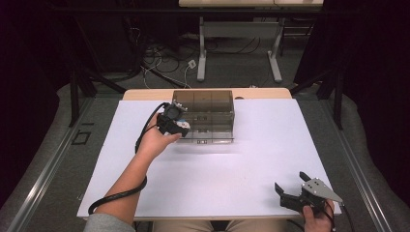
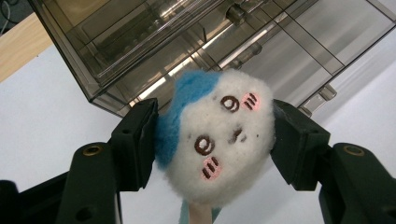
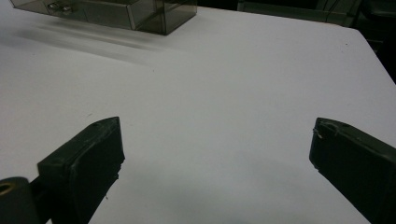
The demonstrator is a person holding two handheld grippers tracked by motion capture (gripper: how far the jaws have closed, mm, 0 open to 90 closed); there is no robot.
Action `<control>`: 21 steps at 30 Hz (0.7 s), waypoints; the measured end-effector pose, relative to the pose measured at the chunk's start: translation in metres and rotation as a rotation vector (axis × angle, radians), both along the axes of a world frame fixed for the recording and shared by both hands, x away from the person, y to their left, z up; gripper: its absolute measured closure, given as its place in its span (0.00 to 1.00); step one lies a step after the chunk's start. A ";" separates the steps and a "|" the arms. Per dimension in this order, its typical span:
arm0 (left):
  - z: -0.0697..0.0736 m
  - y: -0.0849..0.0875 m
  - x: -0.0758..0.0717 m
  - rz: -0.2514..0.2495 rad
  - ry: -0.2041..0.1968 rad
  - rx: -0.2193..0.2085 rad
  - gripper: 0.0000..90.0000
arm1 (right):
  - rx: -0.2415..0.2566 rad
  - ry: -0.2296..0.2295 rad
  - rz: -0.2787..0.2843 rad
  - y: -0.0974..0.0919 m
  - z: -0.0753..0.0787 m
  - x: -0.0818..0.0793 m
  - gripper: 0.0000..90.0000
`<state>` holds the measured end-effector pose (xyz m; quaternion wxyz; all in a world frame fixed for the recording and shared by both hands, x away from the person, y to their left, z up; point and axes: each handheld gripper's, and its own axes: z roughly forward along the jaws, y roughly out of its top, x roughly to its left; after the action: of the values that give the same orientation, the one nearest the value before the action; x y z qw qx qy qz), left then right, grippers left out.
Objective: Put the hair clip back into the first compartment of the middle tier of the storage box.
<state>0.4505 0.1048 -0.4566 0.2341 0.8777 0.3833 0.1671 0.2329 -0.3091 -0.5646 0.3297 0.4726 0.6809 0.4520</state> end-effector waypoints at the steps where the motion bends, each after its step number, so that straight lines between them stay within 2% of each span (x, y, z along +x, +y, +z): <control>1: 0.000 0.000 0.000 0.000 0.000 0.000 0.42 | 0.000 0.000 0.000 0.000 0.000 0.000 0.03; 16: -0.006 -0.012 0.005 -0.009 0.009 0.006 0.40 | -0.004 0.002 0.003 0.000 0.000 0.000 0.03; 21: -0.007 -0.013 0.007 -0.006 0.013 0.032 0.40 | -0.006 0.009 0.001 -0.001 0.001 -0.001 0.03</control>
<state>0.4572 0.0918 -0.4634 0.2180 0.8835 0.3796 0.1669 0.2323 -0.3096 -0.5641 0.3280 0.4733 0.6839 0.4480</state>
